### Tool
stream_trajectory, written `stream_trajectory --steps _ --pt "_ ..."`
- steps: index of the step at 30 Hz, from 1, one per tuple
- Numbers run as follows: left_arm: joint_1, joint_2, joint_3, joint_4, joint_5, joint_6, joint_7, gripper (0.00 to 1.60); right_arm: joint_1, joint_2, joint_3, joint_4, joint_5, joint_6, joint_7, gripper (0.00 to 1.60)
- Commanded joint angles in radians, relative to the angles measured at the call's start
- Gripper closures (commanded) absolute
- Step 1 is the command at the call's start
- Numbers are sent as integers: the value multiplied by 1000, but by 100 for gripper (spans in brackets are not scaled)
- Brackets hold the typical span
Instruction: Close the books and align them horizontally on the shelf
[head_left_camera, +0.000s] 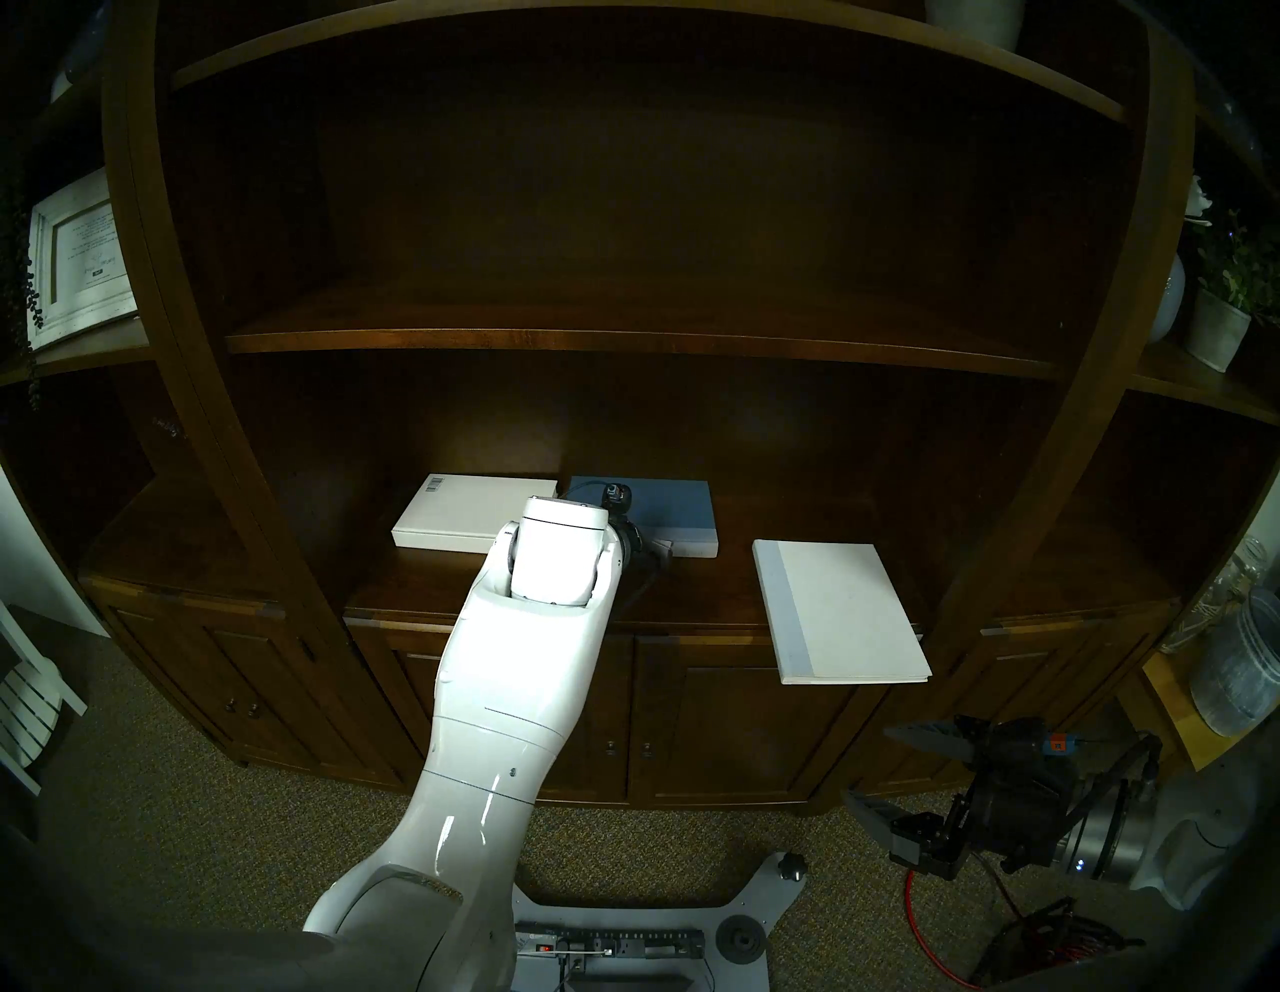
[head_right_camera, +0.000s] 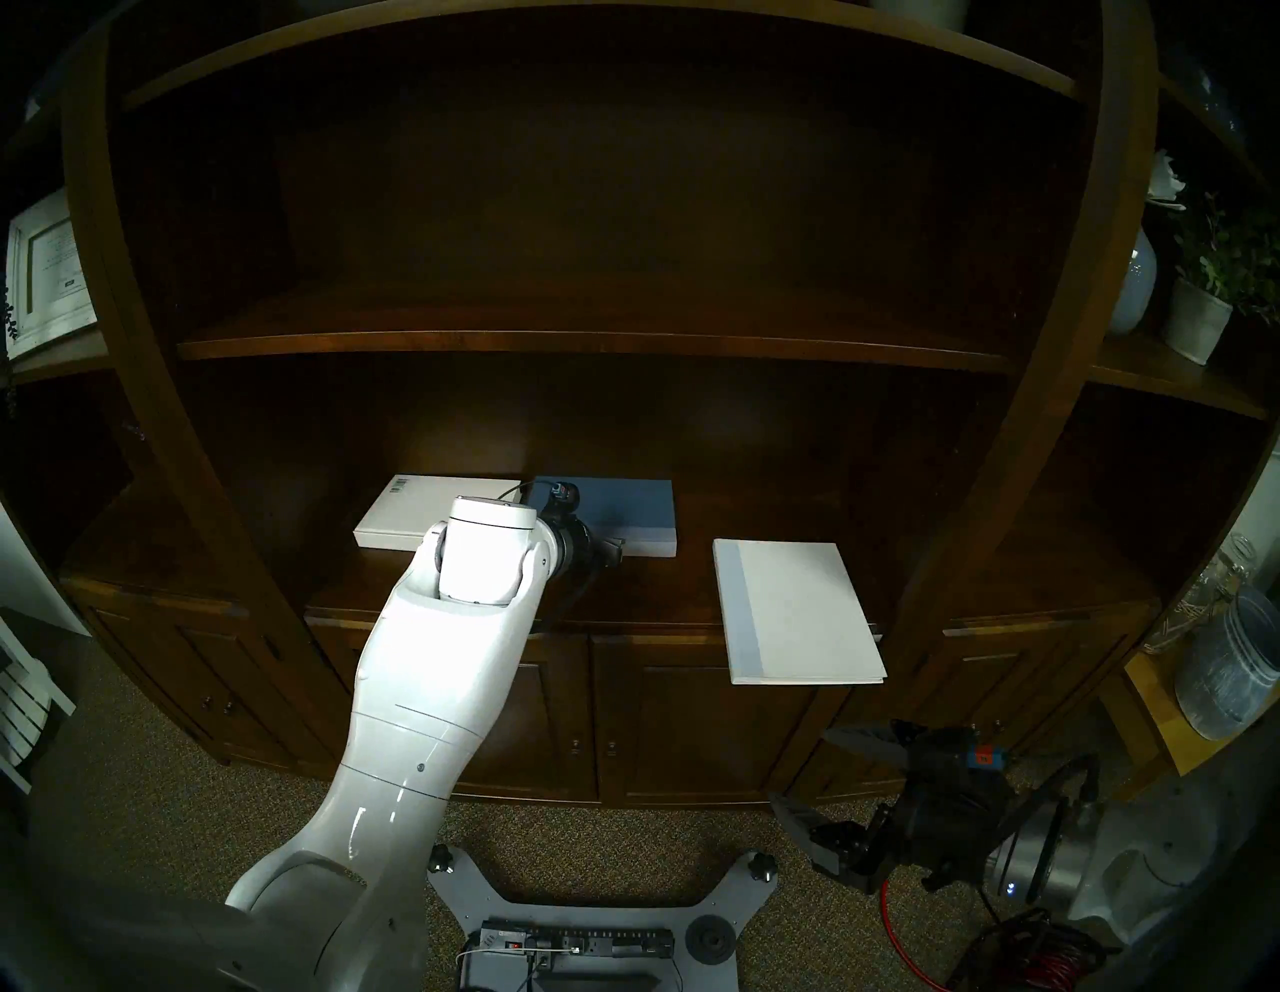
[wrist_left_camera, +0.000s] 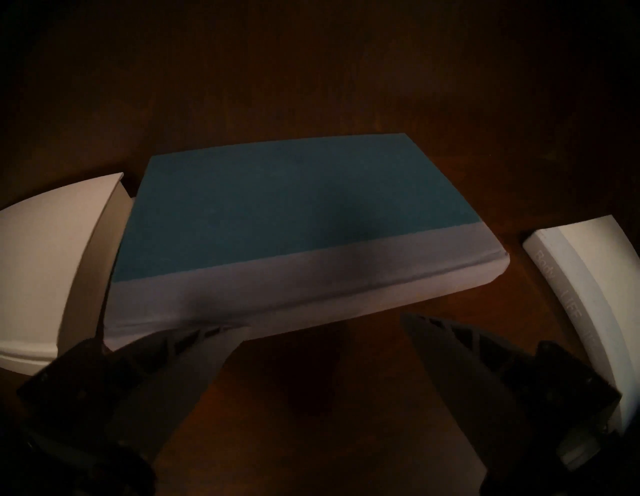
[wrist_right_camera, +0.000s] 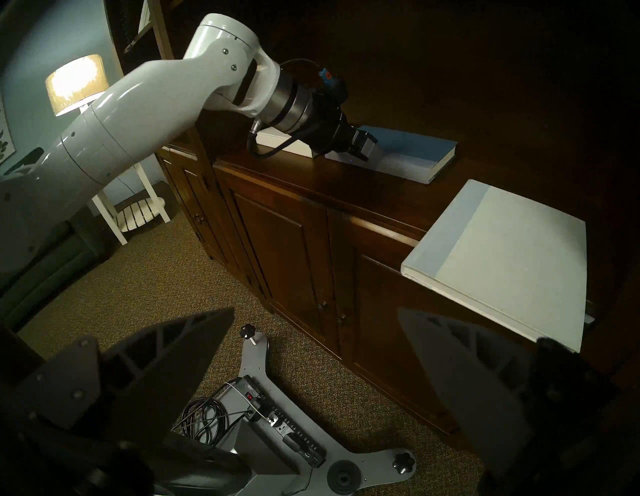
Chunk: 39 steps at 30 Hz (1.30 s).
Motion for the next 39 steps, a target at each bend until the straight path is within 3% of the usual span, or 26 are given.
stream_trajectory --steps 1,14,25,32,33,37,38,39 --pt "-31 45 -29 -118 -9 -5 -30 0 4 1 2 -4 0 -5 0 0" --pt "10 131 -76 -262 -48 -5 -124 0 4 1 2 -4 0 -4 -1 0" --pt "91 239 -87 -398 -114 -5 -293 0 5 1 3 -4 0 -7 -1 0" --pt "126 321 -60 -472 -165 -5 -412 0 6 2 2 -4 -1 -10 -1 0" --pt "139 346 -58 -509 -170 -5 -459 0 7 2 2 -4 -1 -11 -1 0" --pt "117 385 -31 -504 -185 -5 -490 0 7 2 1 -4 -1 -14 -2 0" --pt "94 417 -17 -487 -186 -5 -552 0 8 2 1 -4 -1 -16 -2 0" --pt "88 421 -6 -483 -192 -5 -544 0 8 2 0 -4 -1 -16 -2 0"
